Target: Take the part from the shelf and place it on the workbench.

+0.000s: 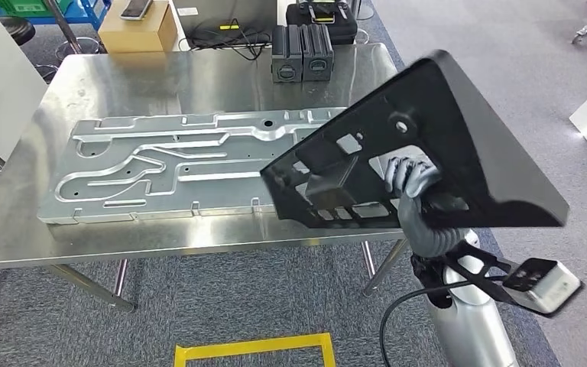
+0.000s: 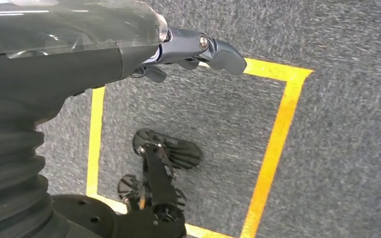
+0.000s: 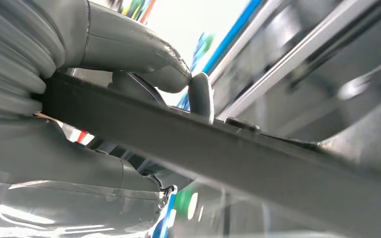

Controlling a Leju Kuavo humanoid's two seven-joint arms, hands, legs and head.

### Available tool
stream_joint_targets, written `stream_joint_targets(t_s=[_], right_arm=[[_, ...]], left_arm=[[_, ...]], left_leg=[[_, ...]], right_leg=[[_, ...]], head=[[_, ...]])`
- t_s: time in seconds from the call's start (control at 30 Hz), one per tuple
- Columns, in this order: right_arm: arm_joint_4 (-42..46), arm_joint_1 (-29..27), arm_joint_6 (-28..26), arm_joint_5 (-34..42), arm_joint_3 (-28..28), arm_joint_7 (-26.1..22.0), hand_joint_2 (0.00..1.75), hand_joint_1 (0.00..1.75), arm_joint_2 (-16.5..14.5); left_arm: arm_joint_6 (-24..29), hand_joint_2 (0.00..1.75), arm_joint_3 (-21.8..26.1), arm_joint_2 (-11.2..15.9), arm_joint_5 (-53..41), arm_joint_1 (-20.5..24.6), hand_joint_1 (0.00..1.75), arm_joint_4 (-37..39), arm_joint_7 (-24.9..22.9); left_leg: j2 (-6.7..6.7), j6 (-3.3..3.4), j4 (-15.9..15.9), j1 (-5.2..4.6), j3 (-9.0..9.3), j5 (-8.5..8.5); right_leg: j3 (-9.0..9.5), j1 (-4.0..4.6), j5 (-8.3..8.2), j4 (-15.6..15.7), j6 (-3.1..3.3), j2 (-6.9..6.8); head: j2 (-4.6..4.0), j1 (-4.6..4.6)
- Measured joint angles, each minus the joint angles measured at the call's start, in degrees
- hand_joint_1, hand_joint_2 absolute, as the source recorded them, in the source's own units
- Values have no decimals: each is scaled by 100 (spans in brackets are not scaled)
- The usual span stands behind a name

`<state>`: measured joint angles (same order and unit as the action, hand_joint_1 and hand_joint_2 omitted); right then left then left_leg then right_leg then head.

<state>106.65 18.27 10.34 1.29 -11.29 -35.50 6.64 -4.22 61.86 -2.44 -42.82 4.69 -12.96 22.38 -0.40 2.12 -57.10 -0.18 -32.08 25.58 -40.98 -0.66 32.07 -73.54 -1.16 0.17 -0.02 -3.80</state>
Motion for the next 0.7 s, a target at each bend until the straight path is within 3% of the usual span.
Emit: stream_joint_targets(t_s=[0.07,0.13,0.2,0.3,0.33,0.4,0.43,0.47,0.5,0.53,0.6,0.63,0.7], right_arm=[[-420,436,-639,-679,117,29,175,175,-8],[-990,1042,-1317,-1480,222,88,175,175,-10],[-1512,1581,-1732,-2019,289,150,175,175,-4],[-2011,2103,-2107,-2600,322,307,175,175,-1],[-2165,2289,-2259,-2932,299,432,175,175,-5],[-2683,2844,-2543,-3953,151,865,175,175,-36],[-3037,3178,-2642,-4537,26,1135,175,175,-65],[-3445,3512,-2702,-5097,-119,1390,175,175,-104],[-3854,3812,-2720,-5565,-264,1604,175,175,-157],[-4317,4095,-2686,-5994,-423,1813,175,175,-237],[-5255,4596,-2534,-6678,-772,2206,175,175,-435],[-5696,4772,-2450,-6943,-959,2380,175,175,-528],[-6395,4961,-2238,-7265,-1256,2606,175,175,-672]], left_arm=[[-6,175,0,-5,-33,26,0,0,25],[-7,175,0,-12,-82,67,0,0,51],[-8,175,0,-16,-101,97,0,0,63],[-16,175,0,-21,-109,96,0,0,80],[-24,175,-1,-24,-125,98,0,0,84],[-37,175,-2,-30,-173,109,0,0,74],[-43,175,-3,-30,-205,121,0,0,63],[-50,175,-5,-30,-234,134,0,0,54],[-64,175,-8,-31,-261,150,0,0,46],[-84,175,-14,-31,-282,167,0,0,44],[-120,175,-27,-33,-311,219,0,0,45],[-132,175,-33,-38,-320,255,0,0,46],[-164,175,-45,-49,-331,312,0,0,61]], left_leg=[[-4,-24,-24,0,66,66],[-6,-68,-63,-18,63,118],[-8,-118,-69,-28,33,131],[-4,-213,-217,-12,-23,247],[0,-249,-468,0,-142,372],[4,-313,-1287,31,-586,685],[4,-335,-1658,44,-821,777],[5,-349,-1846,54,-975,758],[5,-356,-1784,62,-1009,619],[8,-356,-1471,70,-912,379],[28,-335,-596,73,-561,-83],[32,-308,-286,66,-429,-206],[17,-248,-106,40,-362,-231]], right_leg=[[232,-9,-549,760,21,4],[437,7,-845,1375,58,11],[451,29,-844,1489,99,12],[503,-5,-846,1554,187,-4],[526,-15,-843,1570,213,-11],[543,-8,-822,1566,248,-9],[548,-5,-813,1561,255,-4],[556,-4,-804,1556,257,1],[570,-3,-793,1551,253,3],[589,-4,-778,1546,246,3],[615,7,-746,1531,218,6],[619,16,-735,1528,195,6],[616,33,-731,1535,142,-5]], head=[[0,0],[0,0],[0,0],[0,-1],[0,-1],[0,0],[0,-1],[0,-1],[0,-1],[0,-1],[0,-1],[0,-1],[0,0]])
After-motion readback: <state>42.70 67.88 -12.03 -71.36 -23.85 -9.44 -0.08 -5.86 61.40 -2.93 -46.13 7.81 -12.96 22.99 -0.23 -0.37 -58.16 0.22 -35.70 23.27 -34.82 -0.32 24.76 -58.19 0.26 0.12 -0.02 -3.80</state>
